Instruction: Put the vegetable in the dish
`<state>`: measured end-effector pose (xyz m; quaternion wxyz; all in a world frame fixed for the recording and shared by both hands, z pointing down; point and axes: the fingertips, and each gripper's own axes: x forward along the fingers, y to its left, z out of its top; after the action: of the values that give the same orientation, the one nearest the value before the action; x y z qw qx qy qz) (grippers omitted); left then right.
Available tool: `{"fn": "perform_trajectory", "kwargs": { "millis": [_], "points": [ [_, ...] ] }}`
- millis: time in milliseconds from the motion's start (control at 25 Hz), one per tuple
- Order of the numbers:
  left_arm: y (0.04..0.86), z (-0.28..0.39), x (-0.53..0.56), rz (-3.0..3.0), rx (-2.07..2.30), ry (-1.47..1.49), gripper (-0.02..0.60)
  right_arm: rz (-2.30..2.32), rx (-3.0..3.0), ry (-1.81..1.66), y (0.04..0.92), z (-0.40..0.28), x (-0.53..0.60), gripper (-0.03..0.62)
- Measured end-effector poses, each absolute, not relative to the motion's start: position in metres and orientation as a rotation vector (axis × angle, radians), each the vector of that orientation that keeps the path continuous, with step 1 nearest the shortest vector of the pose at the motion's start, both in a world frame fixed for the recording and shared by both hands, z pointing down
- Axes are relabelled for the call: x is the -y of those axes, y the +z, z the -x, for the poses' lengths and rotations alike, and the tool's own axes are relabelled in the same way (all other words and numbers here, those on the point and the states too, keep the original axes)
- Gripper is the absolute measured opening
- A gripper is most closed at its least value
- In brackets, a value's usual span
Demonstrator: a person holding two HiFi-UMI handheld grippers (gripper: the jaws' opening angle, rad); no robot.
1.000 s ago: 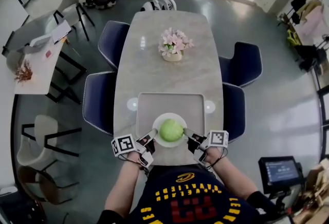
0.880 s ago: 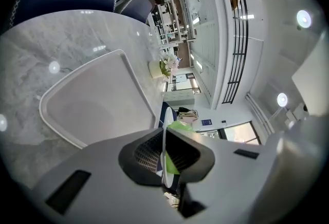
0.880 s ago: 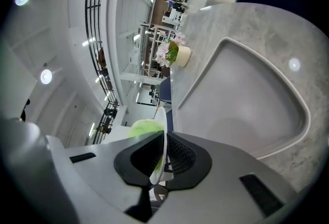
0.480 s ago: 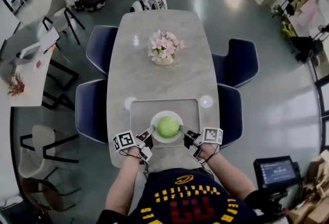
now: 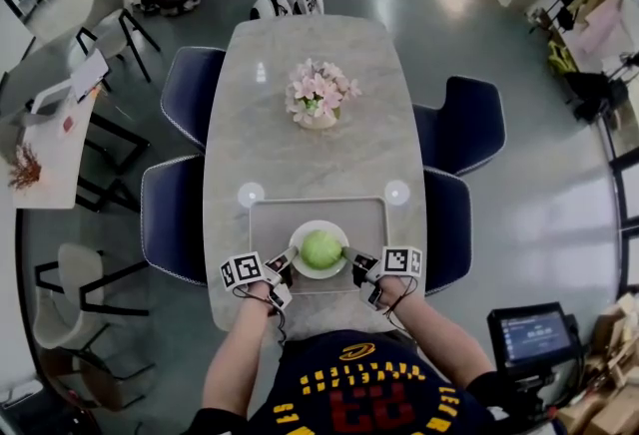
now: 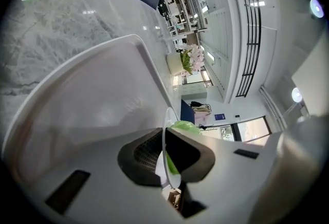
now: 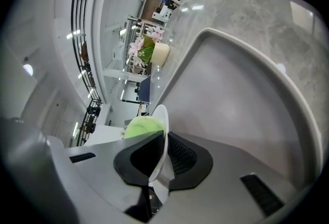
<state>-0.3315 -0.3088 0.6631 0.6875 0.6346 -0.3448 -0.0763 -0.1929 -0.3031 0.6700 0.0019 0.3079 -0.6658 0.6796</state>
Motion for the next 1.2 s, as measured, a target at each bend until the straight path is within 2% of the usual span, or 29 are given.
{"fn": "perform_trajectory", "kwargs": {
  "millis": [240,1200],
  "points": [
    [0.670,0.331,0.310,-1.421,0.767,-0.151,0.015,-0.994,2.010,2.204,0.674,0.193,0.298,0.020],
    [0.689,0.326,0.305,-1.514,0.882,0.075,0.032,-1.005,2.049,2.004,0.694,0.191,0.301,0.020]
  ]
}}
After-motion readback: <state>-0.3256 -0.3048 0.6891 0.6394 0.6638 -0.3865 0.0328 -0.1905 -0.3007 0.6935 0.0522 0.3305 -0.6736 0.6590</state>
